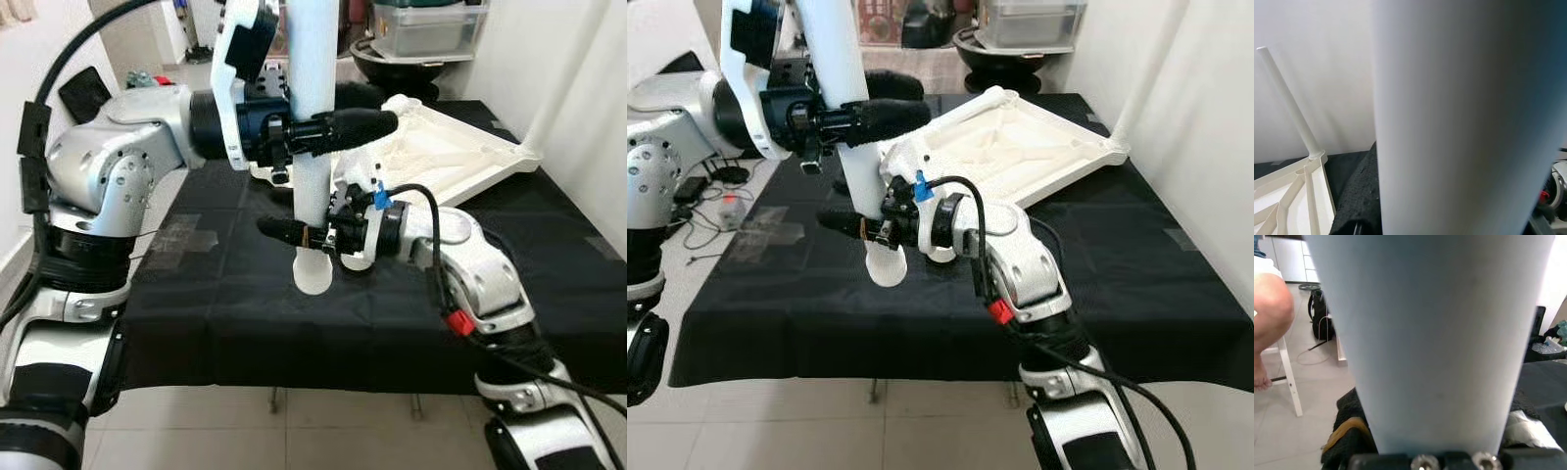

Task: Building children table

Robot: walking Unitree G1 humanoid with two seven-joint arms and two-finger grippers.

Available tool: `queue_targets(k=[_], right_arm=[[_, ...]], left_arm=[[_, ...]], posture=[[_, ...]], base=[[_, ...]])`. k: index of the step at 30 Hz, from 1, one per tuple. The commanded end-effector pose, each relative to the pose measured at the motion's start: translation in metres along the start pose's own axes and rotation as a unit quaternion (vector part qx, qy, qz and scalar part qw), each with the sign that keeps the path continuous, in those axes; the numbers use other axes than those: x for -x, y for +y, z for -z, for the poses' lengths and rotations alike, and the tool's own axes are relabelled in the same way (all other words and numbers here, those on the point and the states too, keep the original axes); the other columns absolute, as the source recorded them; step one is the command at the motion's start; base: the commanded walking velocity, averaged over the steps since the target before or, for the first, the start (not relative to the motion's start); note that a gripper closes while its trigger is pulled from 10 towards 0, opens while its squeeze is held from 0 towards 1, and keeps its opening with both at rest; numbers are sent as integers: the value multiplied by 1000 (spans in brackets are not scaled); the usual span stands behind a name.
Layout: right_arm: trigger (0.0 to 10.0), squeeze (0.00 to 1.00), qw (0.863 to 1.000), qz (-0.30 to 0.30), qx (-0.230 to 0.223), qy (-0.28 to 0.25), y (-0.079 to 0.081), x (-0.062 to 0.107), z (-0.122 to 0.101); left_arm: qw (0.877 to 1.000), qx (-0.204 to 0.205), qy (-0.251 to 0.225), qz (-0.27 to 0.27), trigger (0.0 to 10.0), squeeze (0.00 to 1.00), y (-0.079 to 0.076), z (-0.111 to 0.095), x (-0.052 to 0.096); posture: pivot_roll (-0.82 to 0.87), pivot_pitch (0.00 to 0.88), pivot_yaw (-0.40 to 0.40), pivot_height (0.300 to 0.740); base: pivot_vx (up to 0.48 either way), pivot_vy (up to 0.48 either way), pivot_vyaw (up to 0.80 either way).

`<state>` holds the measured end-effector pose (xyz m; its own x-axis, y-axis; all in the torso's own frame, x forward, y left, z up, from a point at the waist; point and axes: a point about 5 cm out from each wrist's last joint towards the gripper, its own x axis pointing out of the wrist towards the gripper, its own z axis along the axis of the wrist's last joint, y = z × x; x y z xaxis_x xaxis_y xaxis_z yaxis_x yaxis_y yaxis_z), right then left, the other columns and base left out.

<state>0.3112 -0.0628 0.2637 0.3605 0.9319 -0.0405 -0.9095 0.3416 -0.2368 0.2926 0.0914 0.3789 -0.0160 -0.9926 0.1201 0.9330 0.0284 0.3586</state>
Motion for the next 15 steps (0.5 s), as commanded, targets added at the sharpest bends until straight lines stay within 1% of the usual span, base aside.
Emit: queue_targets(k=[1,5,10,11,13,14,15], right_arm=[[0,0,998,-31,-36,37,16,-22,14],[0,0,997,-29,-51,52,17,-22,18],[0,0,997,-24,-58,46,17,-23,16],[0,0,997,-16,-58,41,17,-24,15],[0,0,998,0,-58,35,15,-25,12],[0,0,998,12,-56,32,13,-25,12],[0,0,998,12,-56,32,13,-25,12]], left_arm=[[991,-13,-40,131,0,0,-25,-9,-29],[990,-12,-36,139,0,0,-27,-7,-29],[989,-10,-39,140,0,0,-28,-6,-29],[991,-5,-51,122,10000,1000,-25,-8,-28],[993,1,-64,101,10000,1000,-22,-9,-24],[994,9,-81,76,10000,1000,-17,-11,-19],[994,9,-81,76,10000,1000,-17,-11,-19]], posture=[[27,0,19,740],[23,0,15,740],[21,0,16,740],[18,0,17,740],[18,0,17,740],[16,0,19,740],[16,0,19,740]], base=[[0,0,0],[0,0,0],[0,0,0],[0,0,0],[0,0,0],[0,0,0],[0,0,0]])
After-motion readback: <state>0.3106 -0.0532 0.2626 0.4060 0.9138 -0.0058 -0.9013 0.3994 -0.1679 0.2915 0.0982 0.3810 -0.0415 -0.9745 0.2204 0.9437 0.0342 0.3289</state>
